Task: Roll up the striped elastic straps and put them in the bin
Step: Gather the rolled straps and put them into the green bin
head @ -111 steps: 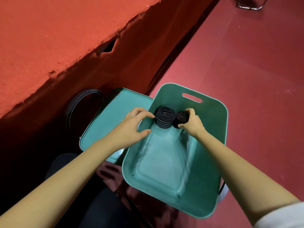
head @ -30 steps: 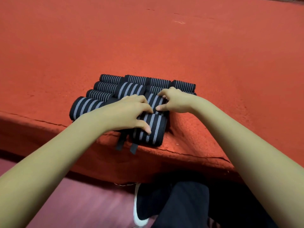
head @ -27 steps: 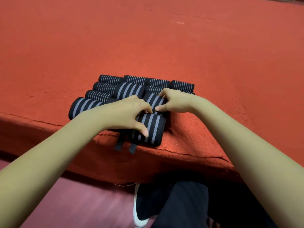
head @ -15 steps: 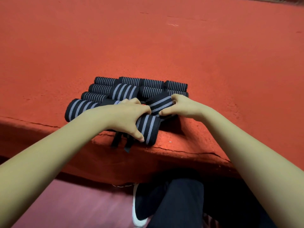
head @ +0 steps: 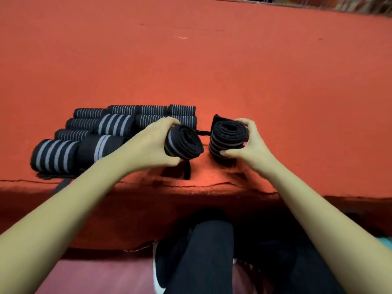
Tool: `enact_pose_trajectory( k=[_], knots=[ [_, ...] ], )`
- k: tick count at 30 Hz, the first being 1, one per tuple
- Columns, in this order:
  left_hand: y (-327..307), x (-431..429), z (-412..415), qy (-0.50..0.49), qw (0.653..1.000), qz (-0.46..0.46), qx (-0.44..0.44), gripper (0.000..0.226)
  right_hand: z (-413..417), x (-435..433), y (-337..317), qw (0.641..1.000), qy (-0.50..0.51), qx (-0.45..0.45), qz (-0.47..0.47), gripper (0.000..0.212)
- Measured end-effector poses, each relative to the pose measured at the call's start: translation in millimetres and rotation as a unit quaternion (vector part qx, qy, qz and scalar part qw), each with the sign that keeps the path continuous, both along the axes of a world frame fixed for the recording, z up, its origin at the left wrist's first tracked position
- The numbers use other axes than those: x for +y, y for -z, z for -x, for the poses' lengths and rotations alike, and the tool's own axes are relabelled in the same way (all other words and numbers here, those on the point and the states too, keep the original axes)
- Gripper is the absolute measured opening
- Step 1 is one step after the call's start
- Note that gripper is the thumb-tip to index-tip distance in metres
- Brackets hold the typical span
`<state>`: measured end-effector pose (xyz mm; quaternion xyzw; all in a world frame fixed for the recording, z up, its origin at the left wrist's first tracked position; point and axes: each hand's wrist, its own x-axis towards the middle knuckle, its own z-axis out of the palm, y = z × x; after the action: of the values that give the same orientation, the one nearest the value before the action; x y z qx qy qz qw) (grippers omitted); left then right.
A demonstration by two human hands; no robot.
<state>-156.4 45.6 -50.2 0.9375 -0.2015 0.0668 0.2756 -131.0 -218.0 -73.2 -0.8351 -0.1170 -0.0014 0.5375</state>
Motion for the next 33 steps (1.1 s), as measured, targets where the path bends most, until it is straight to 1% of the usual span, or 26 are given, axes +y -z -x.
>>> enact_pose_trajectory(
  k=[2,5,10,14,16,19,23,25,27,30,33],
  knots=[
    [6,-22,-2,-0.003,0.999,0.051,0.017,0.066,6,-18,-1,1.0,0.015,-0.012,0.009,0.077],
    [17,-46,-6,0.008,0.997,0.072,0.031,0.065,11,-36,1,0.999,0.031,0.0,0.027,0.073],
    [23,-69,-10,0.019,0.998,0.049,0.034,0.062,17,-54,15,0.996,0.034,0.057,0.068,0.066],
    [11,-71,-13,0.045,0.999,-0.026,0.004,0.067,15,-56,8,0.988,0.033,0.035,0.148,0.066],
    [7,-74,-12,0.047,0.998,-0.044,0.0,0.064,13,-57,5,0.986,0.025,0.044,0.158,0.068],
    [4,-80,-8,0.04,0.999,-0.035,0.006,0.059,15,-56,4,0.986,0.018,0.055,0.154,0.076],
    [-2,-94,-5,0.038,0.999,0.005,0.034,0.056,24,-67,-5,0.988,0.049,0.04,0.142,0.065],
    [-8,-107,-5,0.07,0.996,0.009,0.048,0.065,30,-82,-13,0.987,0.076,0.029,0.136,0.063],
    [-15,-127,-7,0.113,0.993,-0.001,0.044,0.073,39,-105,-23,0.986,0.108,0.019,0.126,0.06],
    [-20,-170,-10,0.161,0.986,-0.004,0.032,0.068,62,-149,-37,0.98,0.15,0.021,0.132,0.059],
    [-20,-225,-8,0.216,0.976,0.012,0.031,0.062,94,-200,-47,0.971,0.2,0.029,0.131,0.058]
  ],
)
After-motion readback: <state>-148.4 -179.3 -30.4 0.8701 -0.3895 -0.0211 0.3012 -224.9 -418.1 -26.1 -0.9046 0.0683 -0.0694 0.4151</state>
